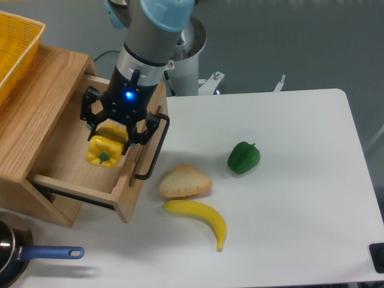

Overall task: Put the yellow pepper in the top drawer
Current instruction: 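Move the yellow pepper over the drawer and into its opening, then lower the yellow pepper down onto the drawer floor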

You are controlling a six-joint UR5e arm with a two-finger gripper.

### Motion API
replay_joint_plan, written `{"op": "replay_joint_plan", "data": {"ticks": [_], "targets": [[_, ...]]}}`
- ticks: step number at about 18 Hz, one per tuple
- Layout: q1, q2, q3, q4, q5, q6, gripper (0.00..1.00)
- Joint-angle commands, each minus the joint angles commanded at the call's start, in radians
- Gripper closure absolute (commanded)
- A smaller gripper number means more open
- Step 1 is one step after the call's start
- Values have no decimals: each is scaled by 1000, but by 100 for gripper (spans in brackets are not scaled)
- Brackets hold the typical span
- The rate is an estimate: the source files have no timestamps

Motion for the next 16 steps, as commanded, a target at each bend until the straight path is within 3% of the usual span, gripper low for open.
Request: {"op": "replay_joint_plan", "data": {"ticks": [7,16], "targets": [[-24,9,-26,6,14,12,58],[-83,11,-64,12,110,12,58]]}}
